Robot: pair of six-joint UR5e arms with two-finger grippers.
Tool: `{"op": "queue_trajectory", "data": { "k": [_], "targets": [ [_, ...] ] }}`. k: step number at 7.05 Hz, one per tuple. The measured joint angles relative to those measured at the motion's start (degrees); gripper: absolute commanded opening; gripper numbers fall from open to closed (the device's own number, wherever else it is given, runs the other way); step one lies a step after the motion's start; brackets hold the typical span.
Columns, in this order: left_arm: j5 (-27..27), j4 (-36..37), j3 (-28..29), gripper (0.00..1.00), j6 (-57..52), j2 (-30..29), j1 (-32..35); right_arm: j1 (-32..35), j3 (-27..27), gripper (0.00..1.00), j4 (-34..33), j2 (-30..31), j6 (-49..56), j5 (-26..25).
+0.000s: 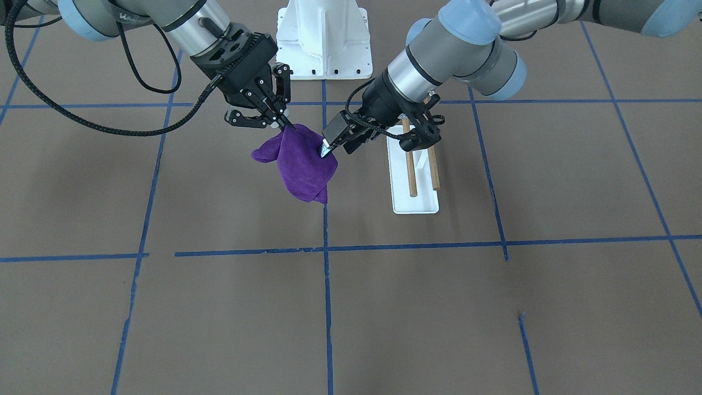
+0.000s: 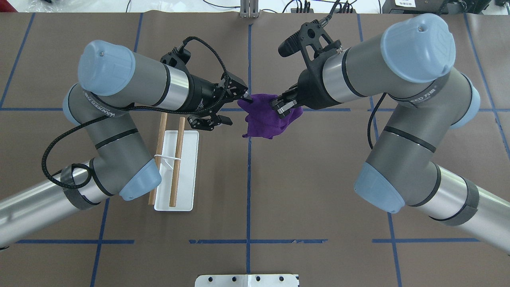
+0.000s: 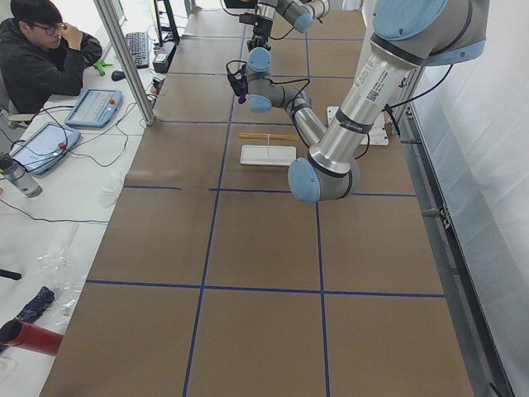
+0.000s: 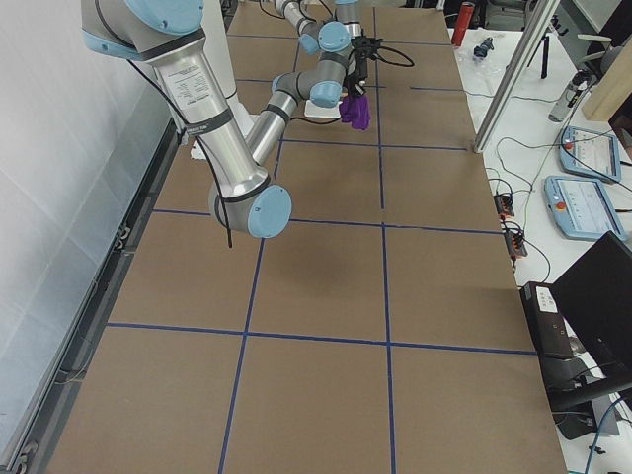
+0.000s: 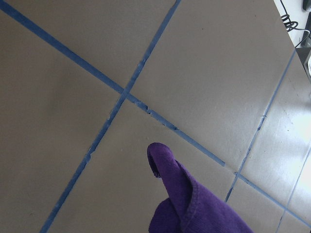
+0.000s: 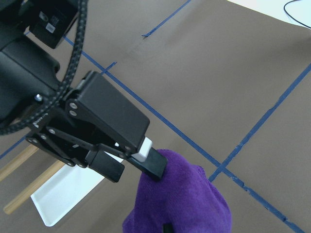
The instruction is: Hang towel on rack
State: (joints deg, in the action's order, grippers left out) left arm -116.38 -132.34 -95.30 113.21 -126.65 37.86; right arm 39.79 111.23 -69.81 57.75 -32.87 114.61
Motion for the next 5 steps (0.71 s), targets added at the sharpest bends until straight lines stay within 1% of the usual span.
{"op": "queue_trajectory", "data": {
  "k": [1,2,4,5],
  "targets": [
    [0.01,-0.51,-0.01,0.69,0.03,0.0,-0.03,-0.18,0.05,0.0,0.02,-0.23,-0.14,0.0],
    [0.01,-0.73,-0.01,0.54,0.02,0.0,-0.06,-0.5,0.19,0.0,0.03,-0.39,-0.38,-0.02],
    [0.01,-1.99,-0.04,0.28,-0.3,0.27,-0.06,-1.21,0.54,0.0,0.03,-0.5,-0.66,-0.08],
    [-0.01,-2.69,-0.03,0.09,-0.52,0.5,-0.06,-1.45,0.73,0.0,0.03,-0.53,-0.69,-0.08]
  ]
}}
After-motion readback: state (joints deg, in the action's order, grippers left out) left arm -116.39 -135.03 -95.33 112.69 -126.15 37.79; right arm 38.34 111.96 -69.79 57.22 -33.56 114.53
